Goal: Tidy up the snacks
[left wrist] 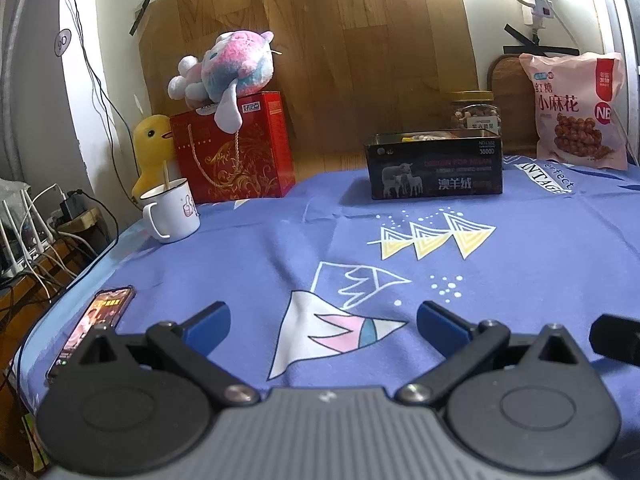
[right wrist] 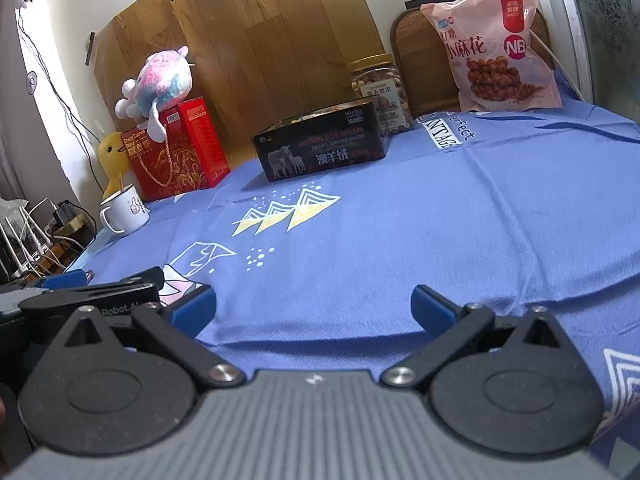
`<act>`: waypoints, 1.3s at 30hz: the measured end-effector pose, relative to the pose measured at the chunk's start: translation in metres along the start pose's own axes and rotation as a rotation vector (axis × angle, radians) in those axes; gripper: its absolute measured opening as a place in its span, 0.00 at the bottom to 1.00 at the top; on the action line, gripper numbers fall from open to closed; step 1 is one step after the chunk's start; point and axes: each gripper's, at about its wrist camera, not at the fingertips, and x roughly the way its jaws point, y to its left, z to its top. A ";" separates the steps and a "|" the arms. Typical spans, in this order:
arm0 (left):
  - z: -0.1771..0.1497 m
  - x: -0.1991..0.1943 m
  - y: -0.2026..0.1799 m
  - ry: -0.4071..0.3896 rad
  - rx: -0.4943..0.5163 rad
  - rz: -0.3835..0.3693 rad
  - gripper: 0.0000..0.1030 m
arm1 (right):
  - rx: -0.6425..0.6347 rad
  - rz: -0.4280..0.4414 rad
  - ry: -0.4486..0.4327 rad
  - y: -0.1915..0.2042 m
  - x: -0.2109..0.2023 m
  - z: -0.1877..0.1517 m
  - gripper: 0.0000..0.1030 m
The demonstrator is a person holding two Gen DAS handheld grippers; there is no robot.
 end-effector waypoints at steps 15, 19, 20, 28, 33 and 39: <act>-0.003 0.003 -0.002 0.017 0.023 -0.006 1.00 | 0.009 0.002 0.013 -0.002 0.001 -0.002 1.00; -0.004 0.004 -0.003 0.026 0.023 -0.006 1.00 | 0.011 0.003 0.015 -0.002 0.001 -0.001 1.00; -0.004 0.004 -0.003 0.028 0.022 -0.005 1.00 | 0.011 0.003 0.015 -0.002 0.001 -0.001 1.00; -0.002 0.001 -0.001 -0.010 0.030 0.035 1.00 | 0.014 0.004 0.020 -0.003 0.002 -0.003 1.00; 0.000 -0.002 -0.001 -0.040 0.042 0.067 1.00 | 0.015 0.004 0.021 -0.002 0.002 -0.004 1.00; 0.001 -0.005 -0.001 -0.055 0.045 0.086 1.00 | 0.015 0.004 0.022 -0.003 0.002 -0.003 1.00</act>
